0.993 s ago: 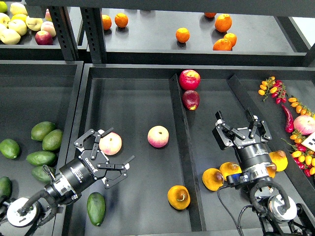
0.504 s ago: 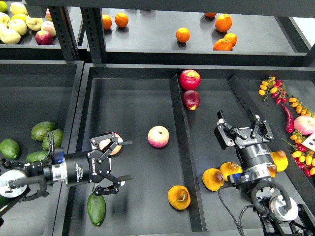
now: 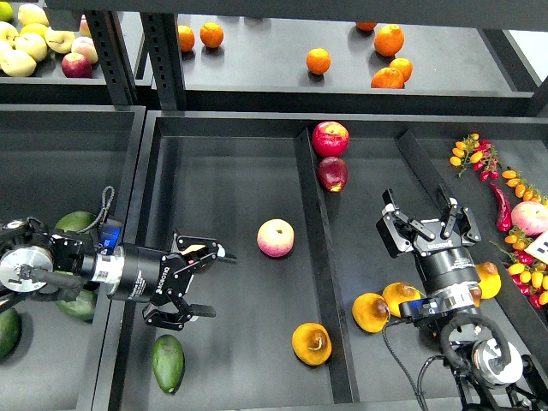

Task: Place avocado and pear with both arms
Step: 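Move the left gripper down toward the dark green avocado, then close the left gripper around the dark green avocado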

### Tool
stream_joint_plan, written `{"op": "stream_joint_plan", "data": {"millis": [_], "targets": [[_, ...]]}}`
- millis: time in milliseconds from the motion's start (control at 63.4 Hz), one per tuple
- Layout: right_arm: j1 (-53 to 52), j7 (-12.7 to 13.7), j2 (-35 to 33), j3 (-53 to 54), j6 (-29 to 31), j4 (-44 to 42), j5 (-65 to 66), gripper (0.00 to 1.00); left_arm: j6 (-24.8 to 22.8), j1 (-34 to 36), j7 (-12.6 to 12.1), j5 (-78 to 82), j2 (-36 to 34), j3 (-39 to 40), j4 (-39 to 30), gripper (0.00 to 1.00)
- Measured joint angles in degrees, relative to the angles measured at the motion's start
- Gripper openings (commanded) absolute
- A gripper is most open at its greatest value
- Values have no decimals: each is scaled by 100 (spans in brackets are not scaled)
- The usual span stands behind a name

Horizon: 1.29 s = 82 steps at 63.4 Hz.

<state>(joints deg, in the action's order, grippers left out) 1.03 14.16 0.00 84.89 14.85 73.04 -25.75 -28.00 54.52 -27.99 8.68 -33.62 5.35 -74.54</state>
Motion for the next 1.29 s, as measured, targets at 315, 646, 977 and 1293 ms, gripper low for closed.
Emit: {"op": "stream_joint_plan", "data": {"millis": [315, 646, 977, 1293], "targets": [[-7, -1, 0, -7, 0, 26, -9, 100, 0, 1482, 0, -49, 554, -1990, 410, 99], [-7, -1, 0, -16, -5, 26, -10, 100, 0, 1588, 0, -52, 1226, -2716, 896, 100], [-7, 0, 0, -68, -9, 26, -10, 100, 0, 1589, -1, 6, 1671, -3416, 1337, 99], [-7, 7, 0, -79, -9, 34, -10, 100, 151, 1535, -1, -4, 2178, -3725, 1703, 99]]}}
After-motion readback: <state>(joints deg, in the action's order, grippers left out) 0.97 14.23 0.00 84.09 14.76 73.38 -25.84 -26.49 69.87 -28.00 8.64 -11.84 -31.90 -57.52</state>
